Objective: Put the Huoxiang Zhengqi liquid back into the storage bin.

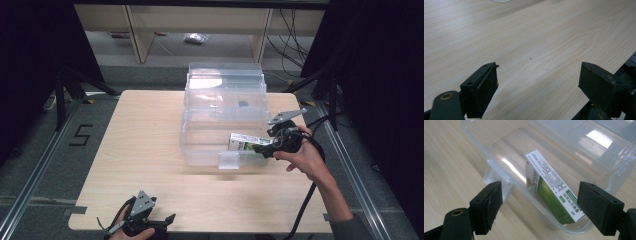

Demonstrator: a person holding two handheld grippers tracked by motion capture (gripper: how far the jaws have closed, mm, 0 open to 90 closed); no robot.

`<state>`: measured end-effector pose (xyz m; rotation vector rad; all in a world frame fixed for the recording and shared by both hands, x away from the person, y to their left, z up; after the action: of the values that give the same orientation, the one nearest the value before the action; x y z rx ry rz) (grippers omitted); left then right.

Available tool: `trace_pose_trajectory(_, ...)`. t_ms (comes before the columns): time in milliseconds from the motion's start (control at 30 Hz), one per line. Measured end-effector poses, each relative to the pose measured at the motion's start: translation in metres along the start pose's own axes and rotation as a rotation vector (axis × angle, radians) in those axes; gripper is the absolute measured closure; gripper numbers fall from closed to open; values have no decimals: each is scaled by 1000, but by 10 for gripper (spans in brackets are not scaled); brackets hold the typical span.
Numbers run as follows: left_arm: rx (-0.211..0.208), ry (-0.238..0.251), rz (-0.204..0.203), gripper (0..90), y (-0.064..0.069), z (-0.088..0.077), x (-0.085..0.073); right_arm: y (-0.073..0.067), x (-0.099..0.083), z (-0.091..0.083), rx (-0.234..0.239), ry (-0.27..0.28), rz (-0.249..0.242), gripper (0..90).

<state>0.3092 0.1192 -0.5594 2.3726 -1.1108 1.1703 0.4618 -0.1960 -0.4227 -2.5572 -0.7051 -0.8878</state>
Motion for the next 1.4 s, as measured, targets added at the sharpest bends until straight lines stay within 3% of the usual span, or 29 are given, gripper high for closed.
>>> trace_pose_trajectory(33,-1,-1,1,149,0,0,0,-2,0,2,7,18,16,215)
trace_pose_trajectory(67,-1,-1,1,149,0,0,0,-1,-1,1,4,12,-24,215)
trace_pose_trajectory(133,-1,-1,0,149,0,0,0,-4,-3,2,10,20,-5,214)
trace_pose_trajectory(167,-1,3,-7,149,0,0,0,-3,-4,2,10,17,-25,214)
trace_pose_trajectory(400,0,3,-6,149,0,1,0,-9,-13,4,17,16,-20,209)
trace_pose_trajectory(433,2,-3,0,149,0,1,0,-9,-12,6,16,41,-28,209)
trace_pose_trajectory(500,1,0,-3,149,0,1,0,-12,-15,6,21,33,-8,202)
trace_pose_trajectory(633,5,-7,3,149,-1,1,-1,-14,-20,7,25,16,-21,192)
trace_pose_trajectory(767,4,-7,3,149,-1,1,-1,-17,-21,11,38,38,-30,179)
trace_pose_trajectory(833,4,-7,3,149,-1,1,-1,-19,-25,11,33,27,-14,178)
trace_pose_trajectory(900,-3,-1,-1,149,1,0,0,-20,-26,12,33,27,-27,178)
trace_pose_trajectory(1033,-2,5,-2,149,1,1,0,-26,-30,14,39,26,6,177)
trace_pose_trajectory(1067,-2,4,-1,149,0,1,0,-26,-28,15,41,54,-6,176)
trace_pose_trajectory(1100,-2,4,-1,149,0,1,0,-27,-30,14,41,36,7,176)
trace_pose_trajectory(1200,0,4,0,149,0,0,0,-31,-32,16,48,56,-8,175)
trace_pose_trajectory(1233,-1,4,0,149,0,0,0,-31,-34,14,50,31,0,175)
trace_pose_trajectory(1267,-1,5,0,149,0,0,0,-32,-34,16,50,57,1,175)
trace_pose_trajectory(1300,-2,5,0,149,0,0,0,-32,-36,15,53,39,-18,175)
trace_pose_trajectory(1333,-2,4,0,149,0,0,0,-36,-38,15,62,36,12,175)
trace_pose_trajectory(1367,-1,6,-1,149,0,1,0,-34,-36,18,62,61,-21,175)
trace_pose_trajectory(1400,-2,4,0,149,0,0,0,-35,-39,16,64,36,-3,175)
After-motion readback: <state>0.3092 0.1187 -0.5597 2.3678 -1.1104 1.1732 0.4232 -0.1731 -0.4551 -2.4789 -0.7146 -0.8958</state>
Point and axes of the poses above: each handheld gripper's, and its own axes: z roughly forward along the jaws, x roughly out of its top, y roughly to its right, the point moved 9 cm from there along z, roughly forward along the jaws, and after that the axes turned 15 degrees about z, right-handed, at the moved point
